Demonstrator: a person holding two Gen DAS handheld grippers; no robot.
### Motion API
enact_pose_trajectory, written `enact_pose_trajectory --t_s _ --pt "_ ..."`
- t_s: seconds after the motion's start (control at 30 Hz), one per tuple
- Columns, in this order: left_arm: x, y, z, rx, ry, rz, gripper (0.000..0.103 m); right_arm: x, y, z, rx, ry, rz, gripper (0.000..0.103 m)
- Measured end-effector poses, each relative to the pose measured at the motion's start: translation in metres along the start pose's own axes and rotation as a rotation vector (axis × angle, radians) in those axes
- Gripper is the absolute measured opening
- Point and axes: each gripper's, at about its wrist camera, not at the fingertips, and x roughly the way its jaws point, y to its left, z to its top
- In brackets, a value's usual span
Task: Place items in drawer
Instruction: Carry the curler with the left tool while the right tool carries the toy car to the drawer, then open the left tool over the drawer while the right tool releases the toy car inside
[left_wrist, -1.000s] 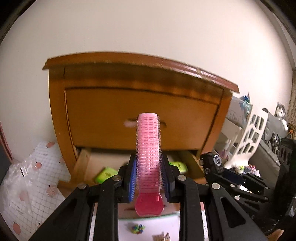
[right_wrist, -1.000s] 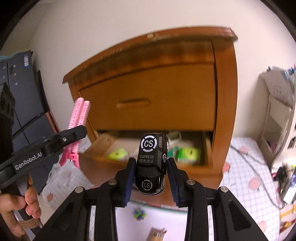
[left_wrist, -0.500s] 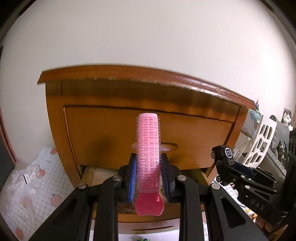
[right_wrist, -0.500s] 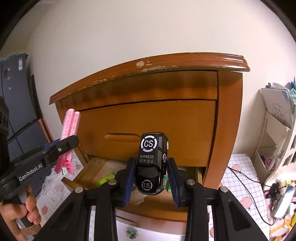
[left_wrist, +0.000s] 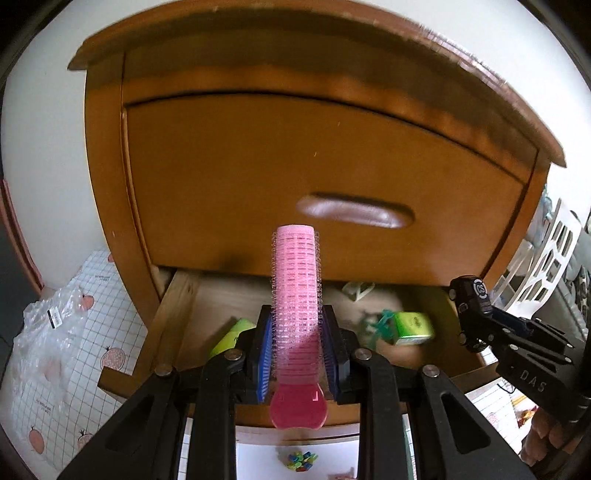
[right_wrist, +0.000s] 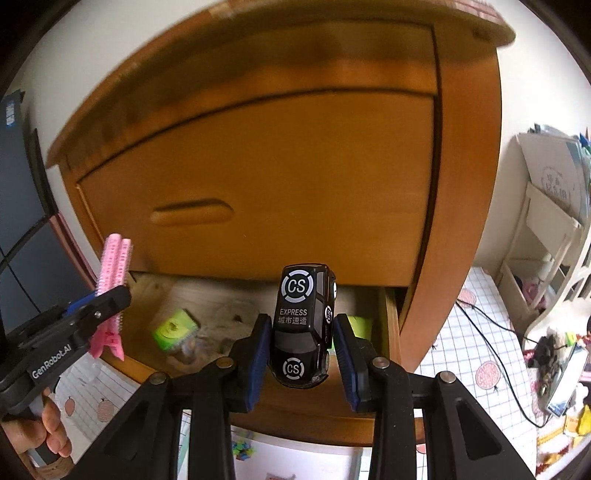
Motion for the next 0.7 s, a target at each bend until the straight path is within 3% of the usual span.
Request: enact_pose_trajectory --t_s 0.2,0.33,0.5,0.6,0.7 --pt "0.007 -0.004 -0.003 0.011 0.021 0.007 0.027 0.012 -0.005 -0.007 0.017 0.041 -0.012 0.037" --pt "0.008 -0.009 -0.005 0.024 0.024 0.005 0.048 0.013 -0.007 -0.009 0.032 0.049 -0.01 0.037" --pt "0.009 -0.013 -0.007 0.04 0.034 0.006 0.054 0.014 -0.006 -0.01 0.015 0.054 -0.009 0.038" --pt "0.008 -0.012 -0.007 0.028 0.033 0.003 0.062 0.011 -0.004 -0.011 0.005 0.056 -0.013 0.043" --pt "0.008 -0.01 -0.008 0.015 0.037 0.008 0.071 0.01 -0.004 -0.014 0.001 0.056 -0.019 0.056"
